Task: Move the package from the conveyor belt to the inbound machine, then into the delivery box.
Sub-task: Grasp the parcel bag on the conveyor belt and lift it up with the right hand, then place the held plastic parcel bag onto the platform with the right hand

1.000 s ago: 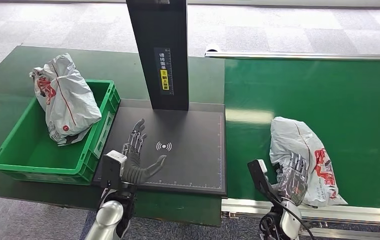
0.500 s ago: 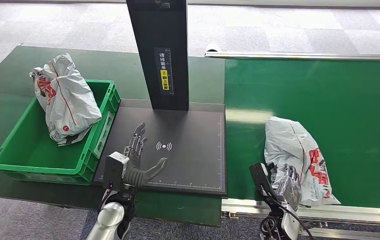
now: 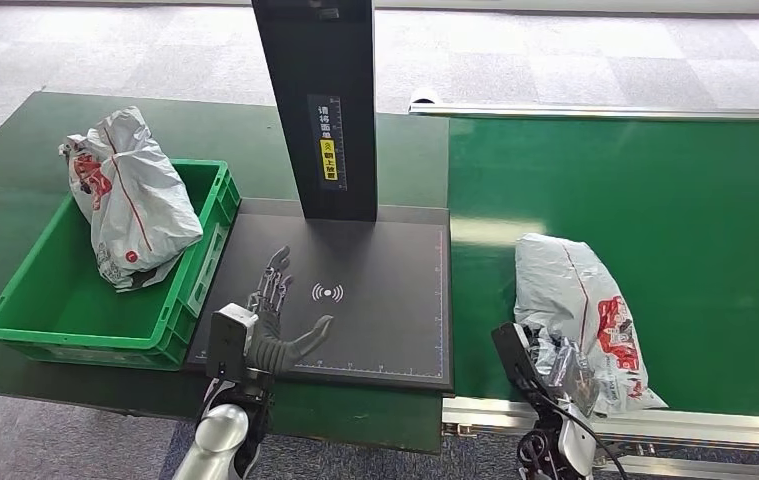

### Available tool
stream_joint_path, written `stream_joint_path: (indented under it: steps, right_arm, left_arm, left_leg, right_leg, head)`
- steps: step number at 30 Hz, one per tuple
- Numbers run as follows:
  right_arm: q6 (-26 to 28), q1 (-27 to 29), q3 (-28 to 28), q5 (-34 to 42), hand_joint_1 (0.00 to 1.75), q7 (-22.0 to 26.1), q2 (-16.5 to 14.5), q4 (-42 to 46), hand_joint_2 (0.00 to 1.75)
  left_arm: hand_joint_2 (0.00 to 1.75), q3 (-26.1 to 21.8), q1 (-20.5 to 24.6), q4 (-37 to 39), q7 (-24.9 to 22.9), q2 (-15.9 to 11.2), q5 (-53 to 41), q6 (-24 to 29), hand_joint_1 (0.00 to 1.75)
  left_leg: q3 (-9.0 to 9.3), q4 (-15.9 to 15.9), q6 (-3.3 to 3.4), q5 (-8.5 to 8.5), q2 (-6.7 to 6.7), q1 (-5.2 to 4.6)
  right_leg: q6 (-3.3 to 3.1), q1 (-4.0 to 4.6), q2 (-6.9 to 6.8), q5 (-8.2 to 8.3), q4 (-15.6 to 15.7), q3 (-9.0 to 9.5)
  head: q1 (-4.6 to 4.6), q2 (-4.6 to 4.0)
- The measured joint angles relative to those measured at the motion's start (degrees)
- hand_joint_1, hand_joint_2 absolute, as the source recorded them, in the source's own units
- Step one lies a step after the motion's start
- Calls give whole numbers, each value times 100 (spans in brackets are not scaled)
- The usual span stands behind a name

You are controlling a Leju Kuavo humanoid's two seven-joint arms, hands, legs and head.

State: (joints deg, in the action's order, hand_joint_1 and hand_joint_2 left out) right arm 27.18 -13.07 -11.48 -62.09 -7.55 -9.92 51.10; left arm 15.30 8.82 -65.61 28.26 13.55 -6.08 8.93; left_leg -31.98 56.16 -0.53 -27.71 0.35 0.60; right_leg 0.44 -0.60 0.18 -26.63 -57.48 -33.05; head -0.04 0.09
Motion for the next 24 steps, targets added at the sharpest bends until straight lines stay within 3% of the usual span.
stream_joint_path:
  steps: [7, 11, 15, 18, 24]
  right_arm:
    - [1089, 257, 406, -587, 175, 427, -14, 945, 175]
    - [1228, 458, 797, -393, 175, 928, -69, 1818, 175]
    - [1231, 554, 1131, -64, 175, 1818, -216, 2561, 175]
    - [1107, 570, 1544, 362, 175, 2130, -290, 2951, 175]
    - [-92, 346, 2847, 1227, 175, 1846, -203, 3018, 175]
  left_arm:
    - [175, -3, -37, -35, 43, -1, 14, 114, 0]
    - [175, -18, -88, -129, 151, -6, 37, 187, 0]
    - [175, -41, -130, -312, 264, -26, 53, 268, 0]
    - [175, -80, -204, -598, 347, -52, 53, 348, 0]
    - [175, -360, -319, -1365, 360, -127, 51, 421, 0]
  left_leg:
    - [-3, 0, 0, 0, 0, 0]
    - [-7, -1, 0, 0, 0, 0]
    - [-7, -1, 0, 0, 1, 1]
    - [-8, -2, -1, 0, 1, 1]
    - [-8, -3, -1, 2, 1, 1]
  right_leg:
    - [0, 0, 0, 0, 0, -2]
    - [0, 1, 0, 0, 0, -5]
    - [0, 1, 0, 0, -1, -5]
    - [0, 1, 0, 0, -1, -4]
    - [0, 2, -2, 0, -2, -5]
  head:
    - [0, 0]
    - [-1, 0]
    - [0, 0]
    - [1, 0]
    - [-1, 0]
